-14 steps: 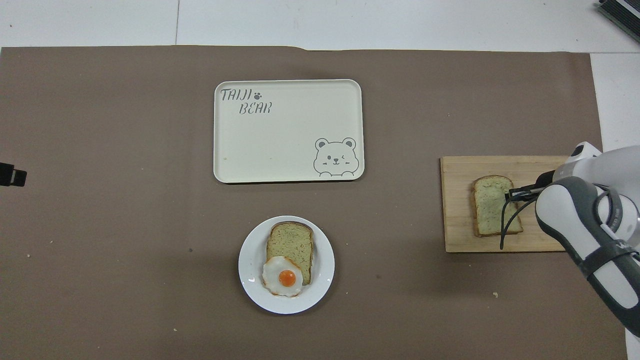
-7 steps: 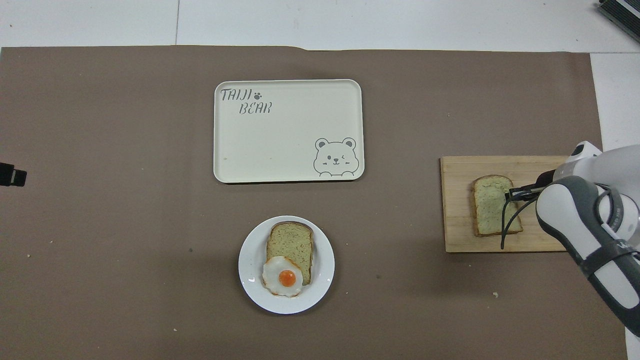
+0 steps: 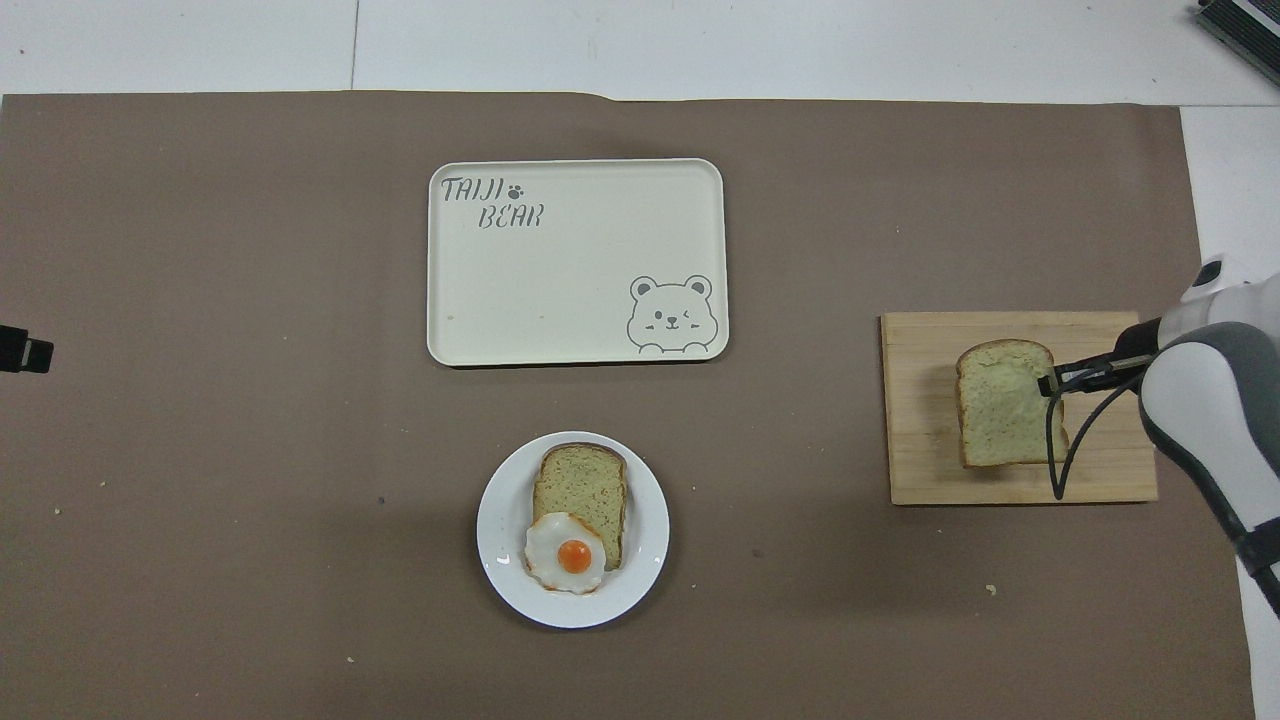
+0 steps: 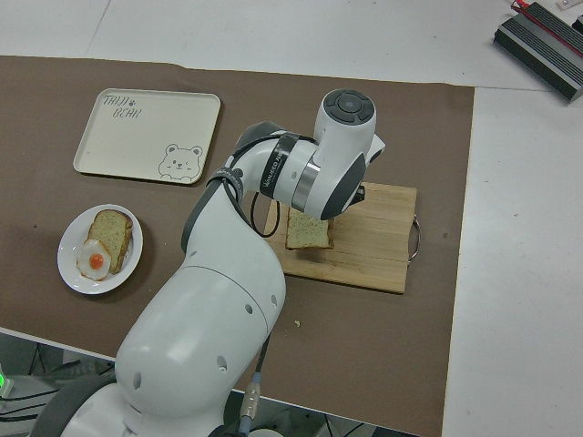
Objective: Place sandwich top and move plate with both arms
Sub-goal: 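Close the right gripper on the spread bread slice and lift it, then carry the bread slice with the right gripper over the plate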
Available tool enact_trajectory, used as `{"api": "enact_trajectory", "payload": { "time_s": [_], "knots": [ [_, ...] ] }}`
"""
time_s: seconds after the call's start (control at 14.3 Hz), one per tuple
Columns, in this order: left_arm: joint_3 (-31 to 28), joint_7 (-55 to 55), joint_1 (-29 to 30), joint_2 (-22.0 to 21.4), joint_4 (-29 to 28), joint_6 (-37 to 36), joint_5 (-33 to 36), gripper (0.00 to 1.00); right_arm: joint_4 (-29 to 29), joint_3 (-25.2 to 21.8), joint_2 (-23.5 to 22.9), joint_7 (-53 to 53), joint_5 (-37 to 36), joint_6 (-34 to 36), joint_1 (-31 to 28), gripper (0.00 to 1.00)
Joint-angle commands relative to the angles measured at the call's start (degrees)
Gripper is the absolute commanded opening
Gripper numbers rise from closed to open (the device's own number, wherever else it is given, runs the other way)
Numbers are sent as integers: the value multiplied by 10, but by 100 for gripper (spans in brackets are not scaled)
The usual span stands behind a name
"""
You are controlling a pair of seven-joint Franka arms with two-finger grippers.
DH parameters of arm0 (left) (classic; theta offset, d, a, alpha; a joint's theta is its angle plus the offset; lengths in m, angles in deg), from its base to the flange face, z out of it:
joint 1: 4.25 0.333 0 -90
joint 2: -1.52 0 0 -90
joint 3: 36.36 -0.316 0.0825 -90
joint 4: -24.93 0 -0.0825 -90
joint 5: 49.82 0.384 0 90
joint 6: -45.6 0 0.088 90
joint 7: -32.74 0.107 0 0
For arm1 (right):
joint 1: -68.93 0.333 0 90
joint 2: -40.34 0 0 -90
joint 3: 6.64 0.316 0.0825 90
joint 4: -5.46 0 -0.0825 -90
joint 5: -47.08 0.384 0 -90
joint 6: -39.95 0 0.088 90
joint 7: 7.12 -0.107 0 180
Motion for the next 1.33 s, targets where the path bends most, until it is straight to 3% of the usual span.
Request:
{"api": "enact_trajectory", "payload": {
  "time_s": [0.0, 0.21, 0.7, 1.05, 1.26],
  "knots": [
    [3, -4, 3, -14, -14, -1, 7, 100, 33, 1, 15, 10, 16, 68, -11, 0],
    [3, -4, 3, -14, -14, -1, 7, 100, 61, 1, 18, 10, 33, 110, -14, 0],
    [3, -4, 3, -14, -14, -1, 7, 100, 61, 8, 31, 10, 106, 172, -4, 0],
    [3, -4, 3, -14, -14, -1, 7, 100, 52, 9, 39, -9, 110, 200, 76, 0],
    [3, -4, 3, -14, -14, -1, 7, 100, 44, 9, 39, -103, 140, 185, 141, 0]
  ]
}}
